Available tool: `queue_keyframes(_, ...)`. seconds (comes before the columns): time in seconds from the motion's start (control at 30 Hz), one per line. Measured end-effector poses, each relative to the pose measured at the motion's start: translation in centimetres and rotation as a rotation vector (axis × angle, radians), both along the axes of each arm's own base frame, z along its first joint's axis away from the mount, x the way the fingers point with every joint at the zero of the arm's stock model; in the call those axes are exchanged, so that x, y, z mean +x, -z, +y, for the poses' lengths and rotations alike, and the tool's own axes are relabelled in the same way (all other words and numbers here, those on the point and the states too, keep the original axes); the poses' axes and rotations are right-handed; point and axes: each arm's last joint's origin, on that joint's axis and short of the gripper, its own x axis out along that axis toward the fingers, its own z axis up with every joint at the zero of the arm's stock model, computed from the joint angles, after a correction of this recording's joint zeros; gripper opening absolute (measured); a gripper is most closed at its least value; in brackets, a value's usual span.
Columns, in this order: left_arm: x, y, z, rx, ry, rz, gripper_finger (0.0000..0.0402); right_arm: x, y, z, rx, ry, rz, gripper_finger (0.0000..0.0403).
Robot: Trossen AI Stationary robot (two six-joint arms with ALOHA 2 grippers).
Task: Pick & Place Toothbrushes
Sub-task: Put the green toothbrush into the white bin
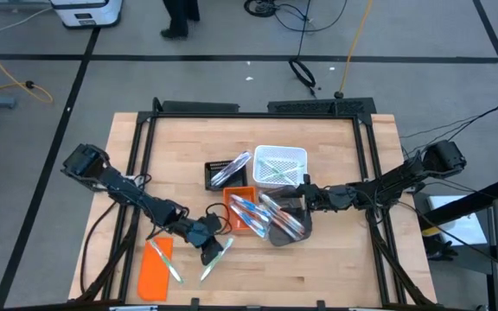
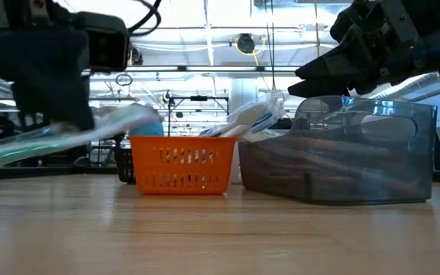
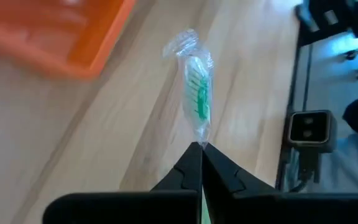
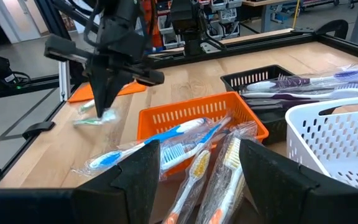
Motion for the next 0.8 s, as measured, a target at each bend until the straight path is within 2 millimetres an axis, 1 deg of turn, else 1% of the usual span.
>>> queue_keyframes(0.13, 0.5, -1.4, 0.5, 0.040, 0.042, -0.130, 0.0000, 0.0, 0.0, 0.0, 0.000, 0.000, 0.000, 0.0212)
queue_keyframes(0.23, 1.0, -2.6, 1.3, 0.097, 0.043, -0.235, 0.0000, 0.0, 0.0, 0.0, 0.006, 0.001, 0.000, 0.0212)
queue_keyframes(0.4, 1.4, -4.3, 3.3, 0.239, 0.008, -0.356, 0.0000, 0.0, 0.0, 0.0, 0.026, 0.003, 0.000, 0.0212)
queue_keyframes(0.6, 2.6, -6.3, 5.7, 0.375, -0.010, -0.554, 0.0000, 0.0, -0.3, 0.0, 0.039, 0.002, -0.030, 0.0212)
queue_keyframes(0.8, 3.5, -7.4, 8.2, 0.474, -0.070, -0.672, 0.0000, 0.1, -0.9, 0.0, 0.049, 0.000, -0.092, 0.0212)
